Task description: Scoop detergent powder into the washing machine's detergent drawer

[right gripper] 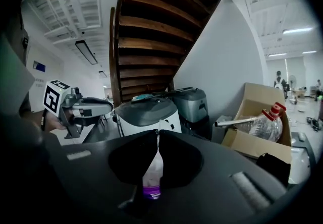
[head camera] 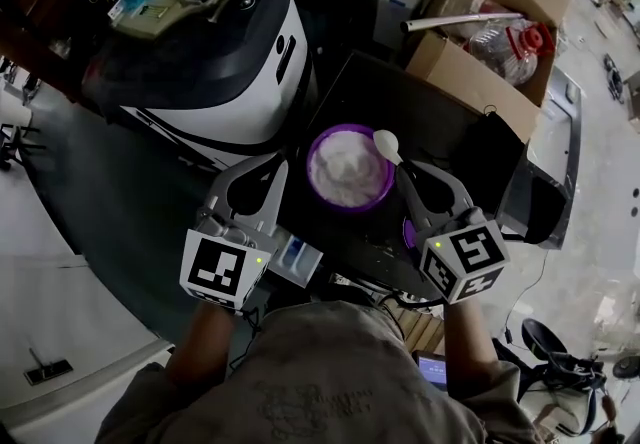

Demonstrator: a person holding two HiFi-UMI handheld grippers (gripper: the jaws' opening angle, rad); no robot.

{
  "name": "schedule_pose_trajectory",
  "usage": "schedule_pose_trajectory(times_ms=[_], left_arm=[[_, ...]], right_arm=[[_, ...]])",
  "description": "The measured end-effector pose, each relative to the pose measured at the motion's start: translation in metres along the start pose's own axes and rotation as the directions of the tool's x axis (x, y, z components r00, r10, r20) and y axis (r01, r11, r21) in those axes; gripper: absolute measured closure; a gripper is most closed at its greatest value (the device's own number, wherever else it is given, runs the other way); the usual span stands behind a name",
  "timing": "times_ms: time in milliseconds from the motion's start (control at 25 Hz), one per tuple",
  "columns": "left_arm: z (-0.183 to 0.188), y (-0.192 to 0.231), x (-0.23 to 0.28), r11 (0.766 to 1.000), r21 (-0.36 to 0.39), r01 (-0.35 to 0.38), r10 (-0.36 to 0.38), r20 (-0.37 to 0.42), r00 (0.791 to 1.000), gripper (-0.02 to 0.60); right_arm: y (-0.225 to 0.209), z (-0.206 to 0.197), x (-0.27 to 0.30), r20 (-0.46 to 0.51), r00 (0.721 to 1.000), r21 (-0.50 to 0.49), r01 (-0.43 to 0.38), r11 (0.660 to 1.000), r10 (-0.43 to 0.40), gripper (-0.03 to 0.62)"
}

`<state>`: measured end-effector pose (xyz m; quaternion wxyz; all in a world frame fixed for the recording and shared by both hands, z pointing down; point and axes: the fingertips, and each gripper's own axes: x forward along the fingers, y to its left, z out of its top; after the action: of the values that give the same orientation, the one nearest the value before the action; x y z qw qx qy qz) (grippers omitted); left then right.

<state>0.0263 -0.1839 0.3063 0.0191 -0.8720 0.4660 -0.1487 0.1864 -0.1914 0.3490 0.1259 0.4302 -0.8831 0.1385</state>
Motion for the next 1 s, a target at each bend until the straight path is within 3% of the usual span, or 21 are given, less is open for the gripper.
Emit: schedule_pose_trajectory(times_ms=[360,1000], left_arm=[[-0.026,0.007,0.012,0.998,-0.005,0.068,-0.068,-0.028,0.997,0.581],[-0.074,0.015,0.019,0.989,-0.054,0.138,-0.143,-0.082,0.986,0.581]], right_arm=[[0.009,-0.03,0.036,-0.161,0.987,-0.047,0.005,0.999,-0.013,0.559],[0.015,-0.08,0.078,-0.451,0.889,-0.18,0.001,0.984,-0.083,0.559]])
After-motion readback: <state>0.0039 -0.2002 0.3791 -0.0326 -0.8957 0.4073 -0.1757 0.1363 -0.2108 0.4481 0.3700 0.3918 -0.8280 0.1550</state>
